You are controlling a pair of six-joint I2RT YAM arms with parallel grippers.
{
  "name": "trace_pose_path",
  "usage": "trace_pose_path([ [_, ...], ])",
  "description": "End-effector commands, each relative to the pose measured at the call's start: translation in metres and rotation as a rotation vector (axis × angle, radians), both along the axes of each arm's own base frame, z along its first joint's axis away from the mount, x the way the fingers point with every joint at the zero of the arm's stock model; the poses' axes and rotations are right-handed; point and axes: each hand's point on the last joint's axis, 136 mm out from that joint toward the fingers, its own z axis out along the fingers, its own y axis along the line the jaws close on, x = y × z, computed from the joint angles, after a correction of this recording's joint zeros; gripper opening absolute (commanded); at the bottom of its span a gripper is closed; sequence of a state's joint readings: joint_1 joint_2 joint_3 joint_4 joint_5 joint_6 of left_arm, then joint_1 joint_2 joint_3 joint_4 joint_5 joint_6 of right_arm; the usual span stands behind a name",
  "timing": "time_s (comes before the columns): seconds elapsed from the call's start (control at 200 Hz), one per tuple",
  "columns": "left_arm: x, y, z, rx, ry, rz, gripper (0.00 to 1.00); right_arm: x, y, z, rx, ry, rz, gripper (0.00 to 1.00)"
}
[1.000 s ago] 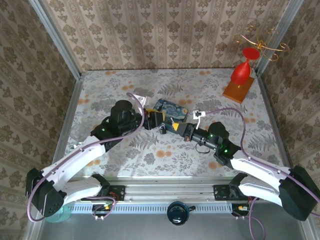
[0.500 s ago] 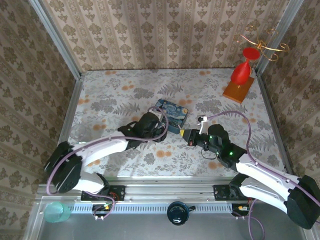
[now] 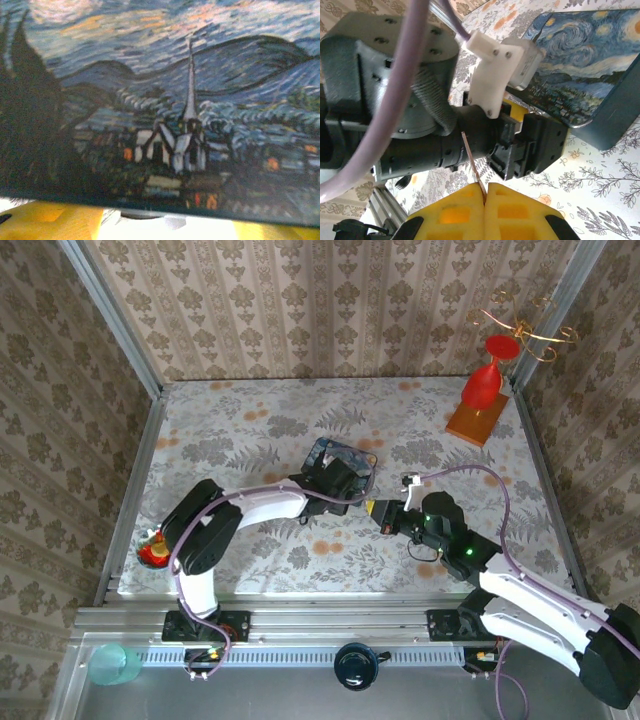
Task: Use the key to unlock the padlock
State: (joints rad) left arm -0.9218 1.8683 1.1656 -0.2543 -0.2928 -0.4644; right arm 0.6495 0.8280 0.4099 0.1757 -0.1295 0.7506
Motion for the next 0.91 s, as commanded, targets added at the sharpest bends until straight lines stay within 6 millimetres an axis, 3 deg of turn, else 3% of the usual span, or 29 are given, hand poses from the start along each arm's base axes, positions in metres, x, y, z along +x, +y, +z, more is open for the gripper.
trace_pose_path([
  [0.0,0.015,-0.017,0.015,-0.059,-0.040,0.027,0.67,0.000,-0.007,-0.006,-0.023,-0.008,-0.020,0.00],
  [0.105,0.019,-0.021,0.015,-0.076,-0.032,0.028,0.68,0.000,-0.008,-0.006,-0.027,-0.013,-0.022,0.00],
  [0.265,0.014,-0.007,0.012,-0.107,-0.029,0.031,0.68,0.000,-0.010,-0.007,-0.026,-0.008,-0.025,0.00],
  [0.535,0.003,-0.003,0.007,-0.225,-0.023,-0.118,0.67,0.001,-0.009,-0.011,-0.017,0.007,-0.025,0.00],
  [0.9,0.005,0.000,-0.003,-0.370,0.046,-0.212,0.55,0.000,-0.005,-0.013,0.002,0.025,-0.009,0.00],
])
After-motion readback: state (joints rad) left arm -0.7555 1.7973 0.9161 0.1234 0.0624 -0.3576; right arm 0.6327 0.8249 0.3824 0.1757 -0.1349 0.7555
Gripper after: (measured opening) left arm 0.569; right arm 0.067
